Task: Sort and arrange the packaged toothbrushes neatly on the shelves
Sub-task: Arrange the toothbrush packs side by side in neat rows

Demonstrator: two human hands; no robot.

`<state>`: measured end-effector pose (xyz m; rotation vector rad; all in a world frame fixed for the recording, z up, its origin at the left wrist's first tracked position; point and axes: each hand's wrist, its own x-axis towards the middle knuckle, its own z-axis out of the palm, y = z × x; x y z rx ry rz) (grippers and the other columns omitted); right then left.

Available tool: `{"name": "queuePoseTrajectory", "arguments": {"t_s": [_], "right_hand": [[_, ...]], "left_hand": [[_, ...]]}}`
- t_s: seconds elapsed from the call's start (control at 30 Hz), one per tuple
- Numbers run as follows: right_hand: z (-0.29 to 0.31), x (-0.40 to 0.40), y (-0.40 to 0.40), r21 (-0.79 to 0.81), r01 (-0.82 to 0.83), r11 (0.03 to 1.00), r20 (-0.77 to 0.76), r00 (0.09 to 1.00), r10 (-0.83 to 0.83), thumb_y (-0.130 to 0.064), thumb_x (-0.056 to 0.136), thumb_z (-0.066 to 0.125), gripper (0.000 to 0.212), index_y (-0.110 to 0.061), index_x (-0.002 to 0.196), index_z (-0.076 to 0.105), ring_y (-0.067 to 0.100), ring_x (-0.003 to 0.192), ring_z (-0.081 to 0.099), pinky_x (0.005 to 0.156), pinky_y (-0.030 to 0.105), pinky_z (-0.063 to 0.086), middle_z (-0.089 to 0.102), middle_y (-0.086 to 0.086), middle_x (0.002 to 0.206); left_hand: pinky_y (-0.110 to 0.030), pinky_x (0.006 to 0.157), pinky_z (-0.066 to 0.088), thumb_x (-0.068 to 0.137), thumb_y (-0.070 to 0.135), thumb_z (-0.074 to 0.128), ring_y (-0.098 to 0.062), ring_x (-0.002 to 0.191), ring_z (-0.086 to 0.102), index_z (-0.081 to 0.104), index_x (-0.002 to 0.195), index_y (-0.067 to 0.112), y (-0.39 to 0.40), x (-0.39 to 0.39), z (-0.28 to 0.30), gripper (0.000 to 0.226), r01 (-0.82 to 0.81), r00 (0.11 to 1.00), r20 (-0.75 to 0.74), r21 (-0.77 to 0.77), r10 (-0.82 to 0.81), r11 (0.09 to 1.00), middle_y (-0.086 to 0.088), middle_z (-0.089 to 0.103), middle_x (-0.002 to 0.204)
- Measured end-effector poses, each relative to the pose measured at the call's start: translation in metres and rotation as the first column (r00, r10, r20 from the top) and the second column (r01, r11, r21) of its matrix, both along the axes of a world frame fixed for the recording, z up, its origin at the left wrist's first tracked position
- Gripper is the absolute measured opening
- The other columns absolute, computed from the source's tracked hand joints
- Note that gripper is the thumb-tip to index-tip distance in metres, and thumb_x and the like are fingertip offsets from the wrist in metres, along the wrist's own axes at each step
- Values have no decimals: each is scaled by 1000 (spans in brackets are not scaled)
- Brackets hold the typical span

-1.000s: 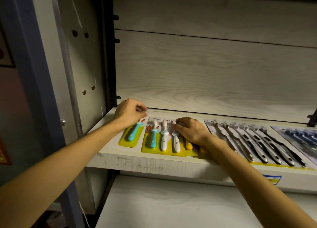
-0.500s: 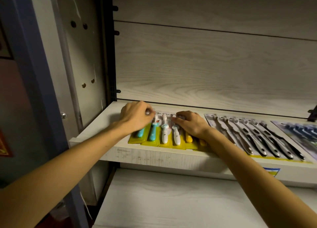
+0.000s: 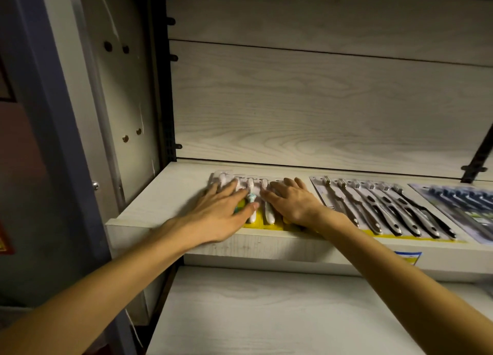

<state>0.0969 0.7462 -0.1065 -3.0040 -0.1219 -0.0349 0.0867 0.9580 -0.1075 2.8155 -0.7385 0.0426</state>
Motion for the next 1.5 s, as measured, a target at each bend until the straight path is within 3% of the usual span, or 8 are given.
{"name": "queuePoseTrajectory", "arguments": {"t_s": [0.2,0.37,0.53,0.67,0.87,1.03,1.3,1.5], "right_hand": [[-4,-25,6,13,-28,1000,45,999,28,-65,98,19,68,-32,157,18,34,153,-5,122,55,14,1,7,167],[-3,-30,14,97,11,995,141,990,-25,-58,101,27,63,-27,156,25,32,152,8,121,56,15,13,6,166],[-1,-34,17,113,13,994,146,989,-30,-56,102,26,63,-25,156,26,30,152,10,120,55,17,15,6,165],[2,-39,15,-93,-76,993,133,987,88,-52,102,28,53,-32,150,35,28,152,12,115,56,29,25,3,161],[-10,-51,18,46,-48,998,238,971,35,-53,102,24,51,-28,142,43,25,145,33,114,50,33,39,3,154],[-13,-52,14,60,-46,997,201,979,33,-56,101,18,61,-27,153,29,22,151,21,120,49,23,28,0,162],[-6,-58,17,100,-46,994,198,980,25,-56,100,20,58,-23,144,40,29,144,33,115,51,30,42,4,153],[-7,-56,14,86,-71,994,159,986,56,-51,103,21,57,-23,151,34,26,150,23,119,50,22,29,4,161]], "left_hand": [[-42,122,10,96,71,17,-23,154,3,16,159,31,-3,-6,2,75,39,996,74,36,-42,999,5,8,167],[-48,125,11,91,78,19,-28,154,4,11,159,33,-5,-1,2,82,3,999,53,92,-8,996,2,5,168],[-38,121,20,89,80,17,-17,151,21,21,157,32,-4,-1,-5,84,7,987,158,20,-10,1000,6,21,165],[-36,119,25,87,82,15,-15,149,28,24,156,33,-2,-3,-8,85,1,975,223,24,-6,1000,9,26,164],[-39,121,25,85,81,14,-14,150,22,20,157,33,0,-4,-8,87,30,982,188,-8,-28,1000,9,20,165],[-38,124,17,87,79,15,-15,153,15,14,158,34,-1,-5,-9,85,58,983,173,1,-58,998,8,13,167],[-34,124,5,88,75,3,-13,154,8,5,159,34,-1,-12,-12,82,58,975,212,73,-72,996,6,6,167],[-39,126,4,100,62,11,-12,154,6,9,160,29,-8,-17,-17,68,-1,972,233,95,-21,996,3,7,168]]}}
